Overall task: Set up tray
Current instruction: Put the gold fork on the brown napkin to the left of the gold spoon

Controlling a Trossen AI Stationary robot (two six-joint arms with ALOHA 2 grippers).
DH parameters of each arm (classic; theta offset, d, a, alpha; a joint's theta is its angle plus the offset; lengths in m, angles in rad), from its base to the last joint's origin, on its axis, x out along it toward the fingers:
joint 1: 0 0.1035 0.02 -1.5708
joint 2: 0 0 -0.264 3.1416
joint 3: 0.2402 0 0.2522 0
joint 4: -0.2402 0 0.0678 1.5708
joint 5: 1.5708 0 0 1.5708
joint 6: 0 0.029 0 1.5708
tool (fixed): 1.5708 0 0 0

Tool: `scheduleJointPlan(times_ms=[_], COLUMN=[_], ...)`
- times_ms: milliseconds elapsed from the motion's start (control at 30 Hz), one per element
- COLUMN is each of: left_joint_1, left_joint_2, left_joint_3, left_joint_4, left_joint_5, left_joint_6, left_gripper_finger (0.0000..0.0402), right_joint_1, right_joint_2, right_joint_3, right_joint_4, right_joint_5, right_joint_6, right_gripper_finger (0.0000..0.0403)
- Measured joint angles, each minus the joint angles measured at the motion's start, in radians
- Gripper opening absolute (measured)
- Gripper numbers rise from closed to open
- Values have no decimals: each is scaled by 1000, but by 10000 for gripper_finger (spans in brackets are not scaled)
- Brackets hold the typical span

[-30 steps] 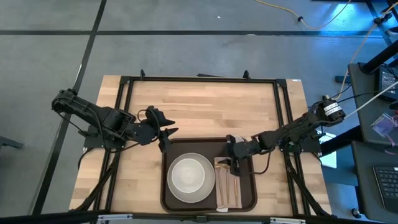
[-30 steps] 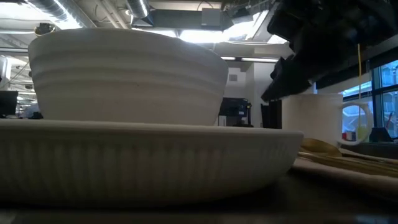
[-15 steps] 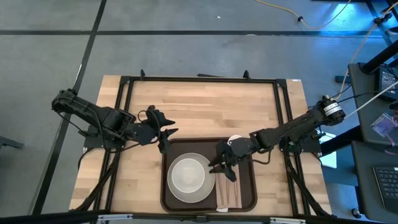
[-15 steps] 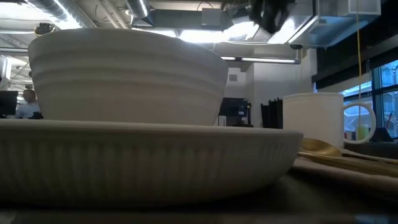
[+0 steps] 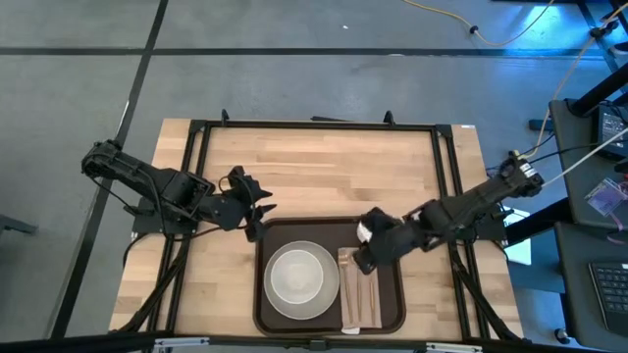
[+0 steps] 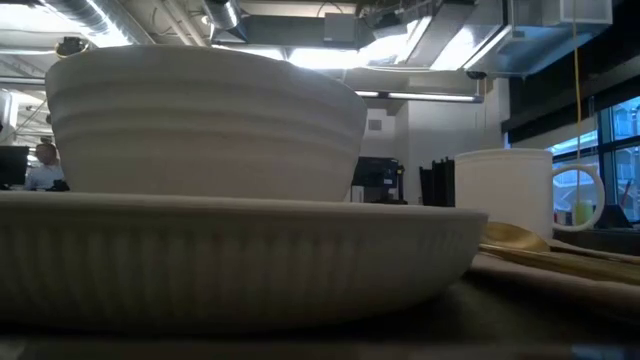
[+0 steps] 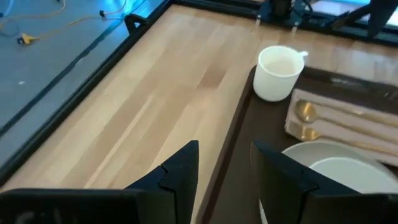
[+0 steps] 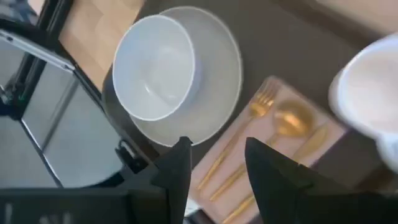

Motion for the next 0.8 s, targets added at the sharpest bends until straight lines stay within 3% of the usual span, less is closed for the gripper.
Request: scheduleJointPlan(times_ms=[167, 367, 500, 800], left_joint_1=[1, 20, 58, 139], left_joint_2=[0, 0, 0, 0], left_joint_3=[0, -1, -1, 0], left_joint_4=[-19, -37, -36, -39], left_joint_5=[1, 7, 52, 137], left_joint_6=[88, 181, 236, 301], left_gripper_finger=[139, 139, 139, 139], right_joint_1=[78, 83, 73, 72], right_joint_2=[94, 277, 361, 423], right_joint_3=[-21, -21, -21, -21], right_joint_4=[121, 308, 292, 239], right_joint_5=[49, -10, -55, -29], right_joint_6=[160, 208, 280, 357], right_gripper_finger=[152, 148, 128, 71])
